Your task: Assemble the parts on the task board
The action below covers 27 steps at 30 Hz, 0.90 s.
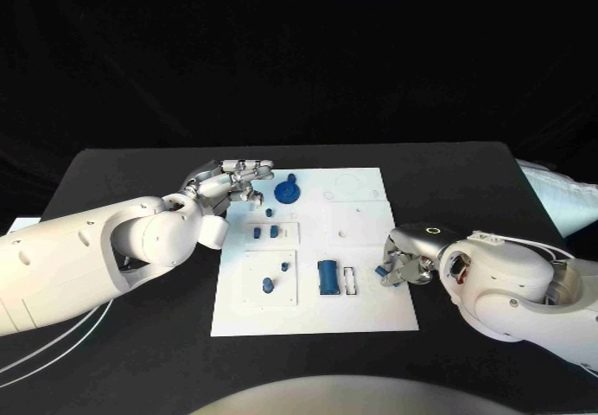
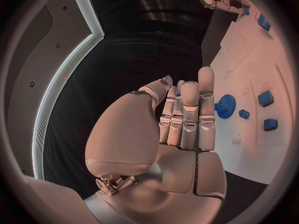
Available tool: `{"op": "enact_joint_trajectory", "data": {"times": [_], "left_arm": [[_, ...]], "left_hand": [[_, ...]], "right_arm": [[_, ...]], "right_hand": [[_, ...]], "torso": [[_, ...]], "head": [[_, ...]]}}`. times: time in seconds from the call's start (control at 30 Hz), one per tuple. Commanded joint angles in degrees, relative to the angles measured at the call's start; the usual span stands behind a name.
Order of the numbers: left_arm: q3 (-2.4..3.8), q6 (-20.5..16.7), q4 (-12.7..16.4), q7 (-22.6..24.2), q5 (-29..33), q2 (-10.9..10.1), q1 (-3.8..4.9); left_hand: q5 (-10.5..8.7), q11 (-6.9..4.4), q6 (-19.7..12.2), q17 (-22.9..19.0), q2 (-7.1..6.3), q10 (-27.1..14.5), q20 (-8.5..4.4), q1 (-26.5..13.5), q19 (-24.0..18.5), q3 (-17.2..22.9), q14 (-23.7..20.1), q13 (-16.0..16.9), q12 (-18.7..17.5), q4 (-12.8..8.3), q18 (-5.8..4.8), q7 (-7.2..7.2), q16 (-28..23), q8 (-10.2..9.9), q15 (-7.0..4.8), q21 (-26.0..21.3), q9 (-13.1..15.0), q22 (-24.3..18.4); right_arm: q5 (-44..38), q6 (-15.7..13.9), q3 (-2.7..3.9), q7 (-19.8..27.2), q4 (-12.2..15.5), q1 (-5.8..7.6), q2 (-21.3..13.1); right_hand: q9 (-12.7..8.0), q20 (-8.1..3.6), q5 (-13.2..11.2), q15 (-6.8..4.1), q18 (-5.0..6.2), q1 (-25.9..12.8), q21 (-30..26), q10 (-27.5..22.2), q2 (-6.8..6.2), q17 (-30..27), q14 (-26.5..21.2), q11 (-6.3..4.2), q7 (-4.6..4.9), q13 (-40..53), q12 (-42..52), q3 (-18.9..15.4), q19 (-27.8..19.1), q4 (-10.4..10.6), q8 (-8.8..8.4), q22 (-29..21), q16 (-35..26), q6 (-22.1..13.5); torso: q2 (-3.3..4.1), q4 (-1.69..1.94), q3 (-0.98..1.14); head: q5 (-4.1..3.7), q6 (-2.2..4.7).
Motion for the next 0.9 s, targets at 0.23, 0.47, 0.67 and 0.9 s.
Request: {"op": "enact_joint_trajectory", "data": {"times": [0.23, 0.47, 0.67, 0.9], "left_arm": [[0.03, 1.2, 0.1, 0.1, -0.3, 0.0, -0.03], [0.03, 1.2, 0.1, 0.1, -0.3, 0.0, -0.03], [0.03, 1.1, 0.2, 0.1, -0.3, 0.0, -0.04], [0.03, 1.1, 0.2, 0.1, -0.3, 0.0, -0.04]], "left_hand": [[0.02, -0.12, -0.2, -0.1, 0.41, -0.3, 0.12, 0.0, 0.3, -0.4, -0.1, 0.1, 0.1, -0.1, 0.97, 0.04, 0.2, 0.2, -0.13, -0.1, -0.1, -0.1], [0.02, -0.12, -0.2, -0.1, 0.41, -0.3, 0.12, 0.0, 0.3, -0.4, -0.1, 0.1, 0.1, -0.1, 0.97, 0.04, 0.2, 0.2, -0.13, -0.1, -0.1, -0.1], [0.02, -0.12, -0.2, -0.1, 0.41, -0.3, 0.12, 0.0, 0.3, -0.4, -0.1, 0.1, 0.1, -0.1, 0.97, 0.04, 0.2, 0.2, -0.13, -0.1, -0.1, -0.1], [0.03, -0.12, -0.2, -0.2, 0.48, -0.4, 0.13, 0.0, 0.3, -0.5, -0.1, 0.1, 0.2, -0.1, 0.98, 0.04, 0.2, 0.2, -0.12, -0.3, -0.1, -0.2]], "right_arm": [[-6.4, 4.8, -0.36, -0.2, -0.9, -0.95, 1.4], [-5.5, 1.9, -0.36, -0.4, -0.9, -1.04, 1.5], [-1.4, -2.8, -0.35, -0.7, -0.6, -1.05, 1.2], [4.2, -7.9, -0.33, -0.9, 0.5, -0.95, 0.6]], "right_hand": [[-0.4, -0.21, 0.9, -0.58, -0.54, 3.0, 0.3, -0.1, 2.17, 10.1, 4.9, -0.60, -0.17, -15.0, -0.6, 1.8, 0.7, -1.5, -0.83, 1.2, 0.1, 0.6], [-0.4, -0.47, 7.5, -0.88, -0.57, 3.0, 0.5, 0.8, 4.06, 10.1, 4.9, -1.02, -0.61, -13.9, 0.6, 5.8, 0.8, -2.1, -1.21, 1.4, 0.1, 1.4], [-0.2, -0.57, 9.2, -0.90, -0.56, 1.5, 0.4, 1.2, 4.72, 10.1, 4.9, -0.99, -0.47, -13.6, 0.7, 11.4, 0.8, -2.4, -1.71, 1.4, 0.1, 1.1], [0.4, -0.39, 8.3, -0.88, -0.53, -4.8, 0.3, 1.5, 0.46, 10.2, 5.0, -1.09, -0.60, -13.4, 0.4, 22.3, 0.8, -2.0, -2.10, 1.3, 0.0, 1.3]], "torso": [[-0.05, 0.03, -0.04], [-0.03, 0.03, -0.03], [-0.07, 0.11, -0.03], [-0.04, 0.02, -0.04]], "head": [[-0.11, 0.02], [-0.15, 0.06], [-0.11, 0.05], [-0.07, 0.05]]}}
